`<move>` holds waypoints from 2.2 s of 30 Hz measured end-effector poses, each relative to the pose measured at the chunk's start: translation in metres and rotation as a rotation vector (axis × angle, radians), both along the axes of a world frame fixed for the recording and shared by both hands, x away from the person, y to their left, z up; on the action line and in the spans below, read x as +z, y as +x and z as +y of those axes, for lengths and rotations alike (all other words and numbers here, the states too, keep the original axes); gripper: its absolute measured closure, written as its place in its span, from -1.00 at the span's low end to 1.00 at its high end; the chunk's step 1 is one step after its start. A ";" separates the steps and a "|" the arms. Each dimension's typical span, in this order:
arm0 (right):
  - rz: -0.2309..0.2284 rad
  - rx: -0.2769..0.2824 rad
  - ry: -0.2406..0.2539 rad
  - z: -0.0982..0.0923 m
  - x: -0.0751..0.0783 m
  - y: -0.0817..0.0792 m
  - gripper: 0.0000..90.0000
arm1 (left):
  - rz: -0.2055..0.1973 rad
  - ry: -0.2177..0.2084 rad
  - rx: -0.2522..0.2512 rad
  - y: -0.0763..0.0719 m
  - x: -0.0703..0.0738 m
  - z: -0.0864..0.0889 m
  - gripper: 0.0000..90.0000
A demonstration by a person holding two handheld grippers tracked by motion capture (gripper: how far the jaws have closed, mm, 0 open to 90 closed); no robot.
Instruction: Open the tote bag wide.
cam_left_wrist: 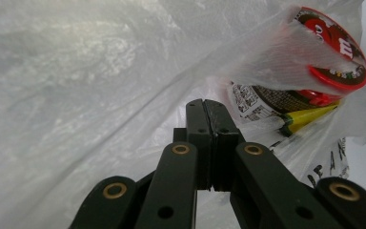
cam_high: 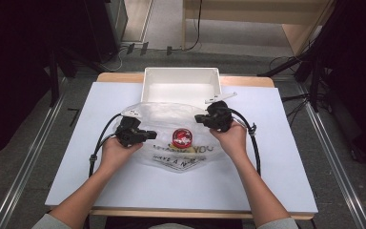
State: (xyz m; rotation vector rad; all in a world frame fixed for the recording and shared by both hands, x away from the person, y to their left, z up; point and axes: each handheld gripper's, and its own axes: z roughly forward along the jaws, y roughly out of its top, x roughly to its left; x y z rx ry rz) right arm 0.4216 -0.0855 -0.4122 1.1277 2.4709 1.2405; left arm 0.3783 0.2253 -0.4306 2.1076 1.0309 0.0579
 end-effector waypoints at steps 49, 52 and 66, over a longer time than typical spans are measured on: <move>0.037 -0.113 -0.097 -0.014 -0.061 0.007 1.00 | 0.034 0.106 -0.054 -0.018 -0.027 0.003 1.00; 0.028 -0.124 -0.104 -0.017 -0.061 0.007 1.00 | 0.038 0.098 -0.065 -0.025 -0.028 0.009 1.00; 0.030 -0.187 -0.108 -0.039 -0.062 0.005 1.00 | 0.057 0.095 -0.084 -0.041 -0.027 0.023 1.00</move>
